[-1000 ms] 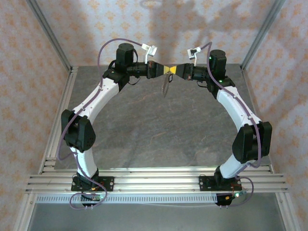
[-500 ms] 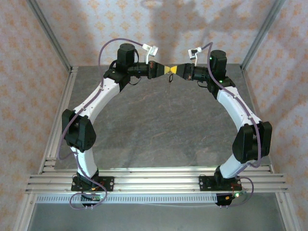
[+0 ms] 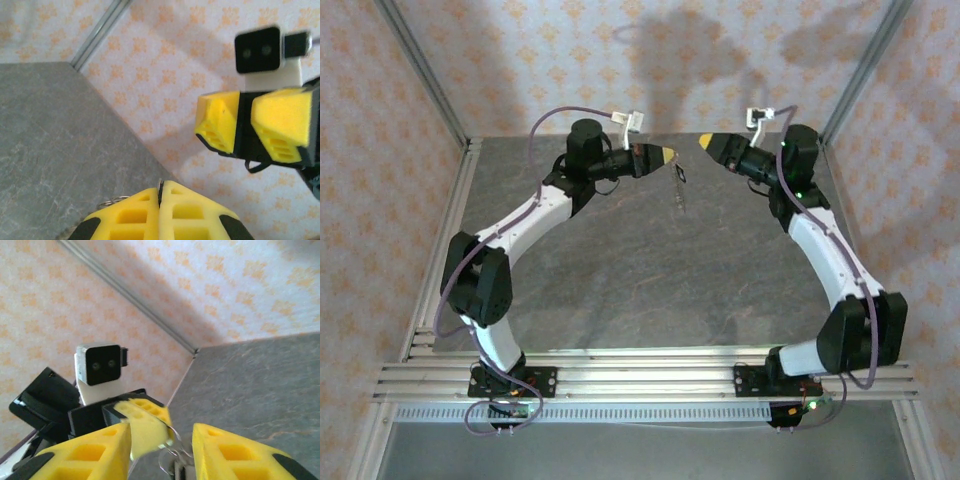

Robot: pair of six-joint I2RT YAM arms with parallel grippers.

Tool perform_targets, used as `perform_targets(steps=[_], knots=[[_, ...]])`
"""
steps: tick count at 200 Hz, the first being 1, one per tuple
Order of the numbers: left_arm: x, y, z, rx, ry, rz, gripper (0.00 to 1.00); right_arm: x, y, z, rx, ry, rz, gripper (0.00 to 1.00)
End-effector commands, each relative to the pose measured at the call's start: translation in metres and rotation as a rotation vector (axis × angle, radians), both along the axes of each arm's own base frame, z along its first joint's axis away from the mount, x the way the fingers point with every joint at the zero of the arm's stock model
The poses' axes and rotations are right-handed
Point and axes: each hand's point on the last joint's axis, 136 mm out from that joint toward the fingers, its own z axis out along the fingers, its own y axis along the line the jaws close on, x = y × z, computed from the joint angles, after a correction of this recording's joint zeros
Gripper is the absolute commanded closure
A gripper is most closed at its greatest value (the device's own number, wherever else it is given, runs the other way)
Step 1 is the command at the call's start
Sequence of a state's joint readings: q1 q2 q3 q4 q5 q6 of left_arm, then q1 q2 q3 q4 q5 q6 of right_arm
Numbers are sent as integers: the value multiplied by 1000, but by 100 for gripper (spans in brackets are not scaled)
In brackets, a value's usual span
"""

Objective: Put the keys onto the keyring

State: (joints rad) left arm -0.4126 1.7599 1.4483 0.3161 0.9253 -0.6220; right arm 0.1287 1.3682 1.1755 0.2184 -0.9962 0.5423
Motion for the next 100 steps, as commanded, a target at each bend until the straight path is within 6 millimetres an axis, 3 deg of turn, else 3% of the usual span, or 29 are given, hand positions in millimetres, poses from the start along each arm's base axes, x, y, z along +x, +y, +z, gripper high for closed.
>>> perform_targets(steps=[1, 45, 100], knots=[[-13, 14, 69, -141, -148, 47, 100, -11, -7, 10, 31, -81, -48, 60], [-22, 17, 81, -183, -154, 54, 100, -34, -8, -9, 3, -108, -59, 55], [-31, 12, 84, -188, -157, 40, 100, -44, 21, -17, -49, -123, -10, 55]])
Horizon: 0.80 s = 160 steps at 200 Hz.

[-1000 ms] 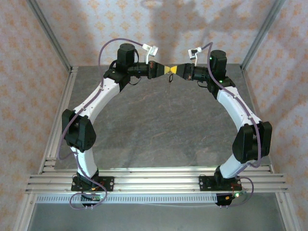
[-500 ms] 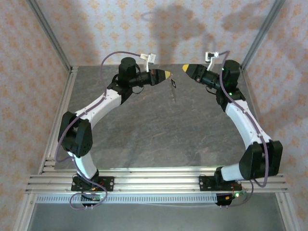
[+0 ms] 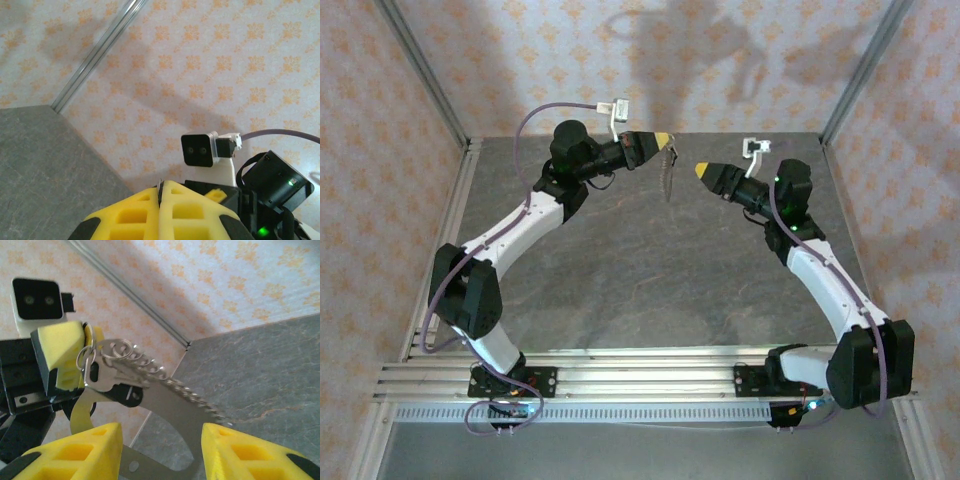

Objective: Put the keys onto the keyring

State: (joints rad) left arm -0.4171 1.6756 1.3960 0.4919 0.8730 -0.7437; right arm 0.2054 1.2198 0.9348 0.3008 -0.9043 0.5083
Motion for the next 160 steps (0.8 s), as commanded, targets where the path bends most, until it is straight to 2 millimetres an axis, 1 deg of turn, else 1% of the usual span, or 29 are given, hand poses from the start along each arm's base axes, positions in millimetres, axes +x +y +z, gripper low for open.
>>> perform_targets(steps=[1, 49, 85, 109, 135, 150, 160], knots=[[-17, 2, 31, -51, -79, -2, 100, -5, 9, 20, -22, -106, 5, 55], [-23, 0, 34, -49, -86, -7, 100, -13, 35, 28, -55, -135, 56, 54], [-25, 1, 34, -48, -85, -7, 100, -13, 48, 31, -66, -141, 84, 54], [-26, 0, 34, -49, -87, -10, 100, -11, 53, 30, -78, -141, 80, 55], [-29, 0, 35, -49, -92, -15, 100, -4, 52, 32, -84, -141, 59, 57], [-30, 1, 37, -50, -96, -16, 100, -1, 52, 34, -89, -145, 55, 60], [-30, 1, 37, -50, -95, -16, 100, 0, 52, 36, -93, -148, 51, 64]])
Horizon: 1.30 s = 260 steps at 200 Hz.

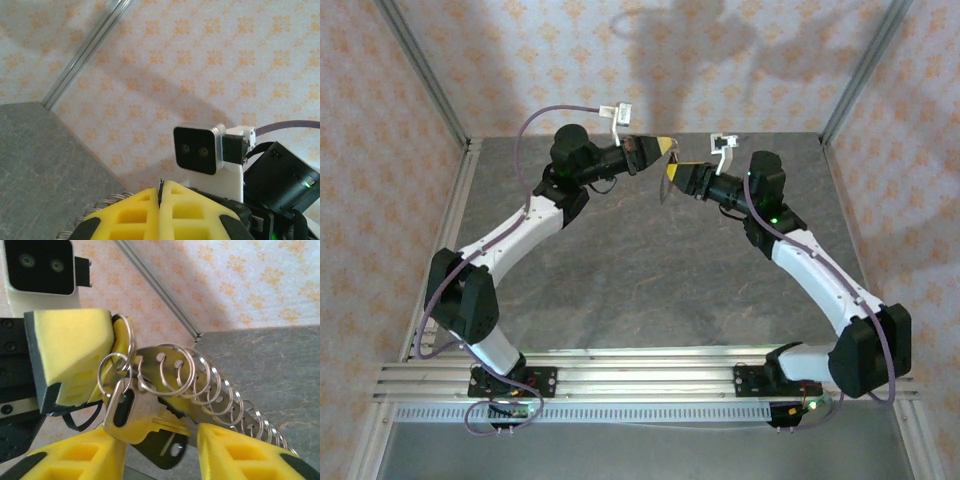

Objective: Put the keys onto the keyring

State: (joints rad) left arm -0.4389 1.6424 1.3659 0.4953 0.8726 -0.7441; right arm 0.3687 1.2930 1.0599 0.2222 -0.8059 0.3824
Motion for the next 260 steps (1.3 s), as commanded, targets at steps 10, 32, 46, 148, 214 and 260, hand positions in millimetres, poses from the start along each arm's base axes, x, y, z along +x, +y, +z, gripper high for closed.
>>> perform_targets(steps=[10, 32, 46, 148, 214, 260], knots=[[-16, 6, 33, -48, -88, 4, 100, 4, 0, 24, -2, -69, -17, 71], [-16, 6, 32, -48, -87, 7, 100, 2, 3, 24, -3, -67, 12, 92], [-16, 6, 31, -49, -84, 9, 100, -3, 6, 24, 0, -63, 41, 100], [-16, 11, 38, -81, -91, 35, 100, -17, 29, 9, 15, -5, 134, 100], [-15, 10, 35, -91, -80, 42, 100, -8, 41, -7, -7, 46, 145, 100], [-14, 9, 31, -108, -65, 56, 100, 0, 30, -8, -7, 87, 43, 79]])
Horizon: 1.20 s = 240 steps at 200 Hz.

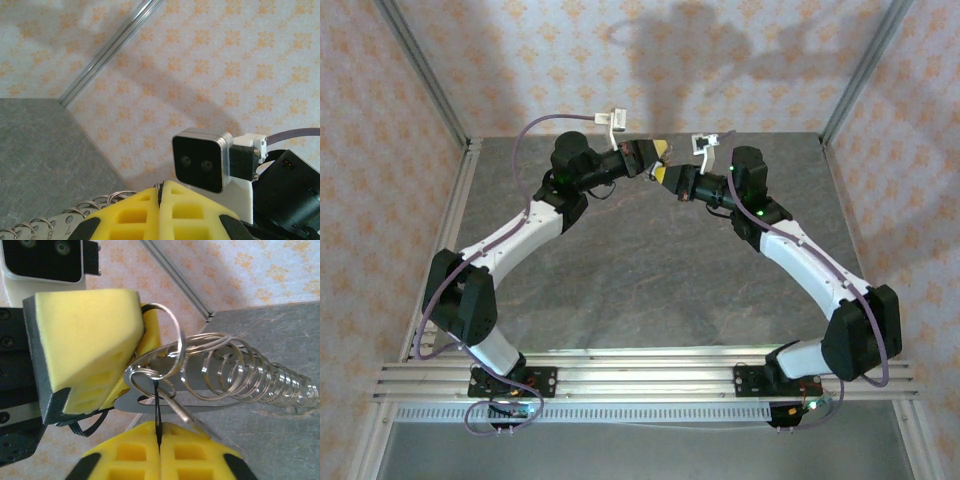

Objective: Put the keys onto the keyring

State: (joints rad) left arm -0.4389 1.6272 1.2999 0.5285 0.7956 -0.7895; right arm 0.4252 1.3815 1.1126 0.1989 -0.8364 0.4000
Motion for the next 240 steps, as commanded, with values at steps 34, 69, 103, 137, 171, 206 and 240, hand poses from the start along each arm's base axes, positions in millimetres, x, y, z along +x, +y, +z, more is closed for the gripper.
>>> perform_targets(steps=[34, 69, 103, 137, 171, 206, 240], knots=[[-17, 5, 38, -72, -125, 34, 100, 3, -34, 9, 4, 26, -244, 58], [-12, 9, 30, -88, -125, 66, 100, -6, -78, 23, 44, -2, -445, 52], [-8, 9, 26, -113, -131, 83, 100, -6, -99, 46, 75, -3, -559, 51], [-4, 9, 24, -133, -131, 89, 100, -3, -101, 70, 123, 6, -588, 52], [-5, 9, 25, -142, -132, 88, 100, -6, -96, 90, 165, 4, -581, 55], [-7, 5, 29, -154, -128, 75, 100, -9, -95, 105, 191, -7, -565, 56], [-11, 3, 31, -149, -131, 73, 100, -16, -95, 117, 195, -29, -549, 57]])
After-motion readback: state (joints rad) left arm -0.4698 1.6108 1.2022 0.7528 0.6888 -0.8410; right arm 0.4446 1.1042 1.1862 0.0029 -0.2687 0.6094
